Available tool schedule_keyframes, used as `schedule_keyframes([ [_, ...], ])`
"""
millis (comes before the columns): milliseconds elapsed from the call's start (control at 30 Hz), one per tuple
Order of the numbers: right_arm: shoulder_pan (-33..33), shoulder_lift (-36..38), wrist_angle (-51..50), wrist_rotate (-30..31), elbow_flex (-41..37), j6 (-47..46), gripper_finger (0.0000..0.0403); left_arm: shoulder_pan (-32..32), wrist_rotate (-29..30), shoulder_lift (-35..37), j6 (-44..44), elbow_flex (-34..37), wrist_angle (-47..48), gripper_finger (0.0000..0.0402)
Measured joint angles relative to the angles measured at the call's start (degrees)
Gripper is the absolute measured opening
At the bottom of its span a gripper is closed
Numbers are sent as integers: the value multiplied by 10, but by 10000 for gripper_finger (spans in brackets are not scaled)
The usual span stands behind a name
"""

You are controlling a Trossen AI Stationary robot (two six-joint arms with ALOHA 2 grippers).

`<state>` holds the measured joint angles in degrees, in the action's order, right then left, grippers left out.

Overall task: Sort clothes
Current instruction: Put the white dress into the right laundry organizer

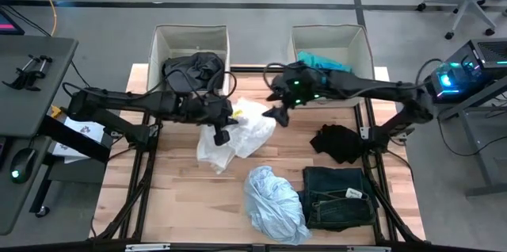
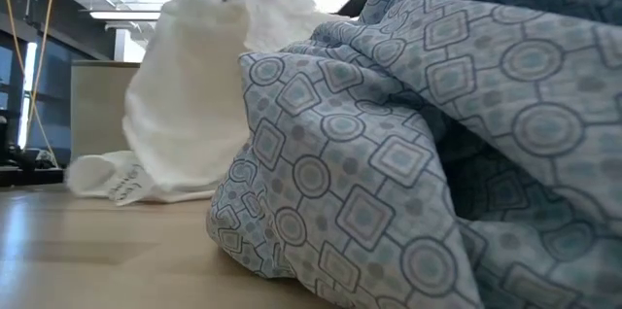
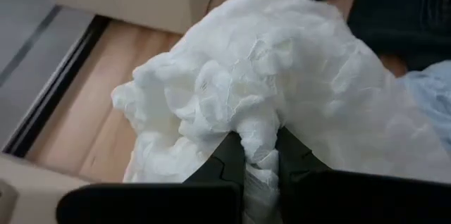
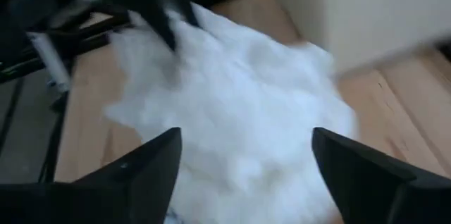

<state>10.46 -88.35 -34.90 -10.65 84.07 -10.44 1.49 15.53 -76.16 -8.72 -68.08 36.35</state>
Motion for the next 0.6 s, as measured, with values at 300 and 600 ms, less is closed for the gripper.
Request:
schedule_keyframes([
  [300,-3,-101,97,-72,0,69,338,0,-15,0,43,-2,-84,0],
  [600,-38,-135,168,-68,0,36,171,0,36,0,90,-32,-131,1],
])
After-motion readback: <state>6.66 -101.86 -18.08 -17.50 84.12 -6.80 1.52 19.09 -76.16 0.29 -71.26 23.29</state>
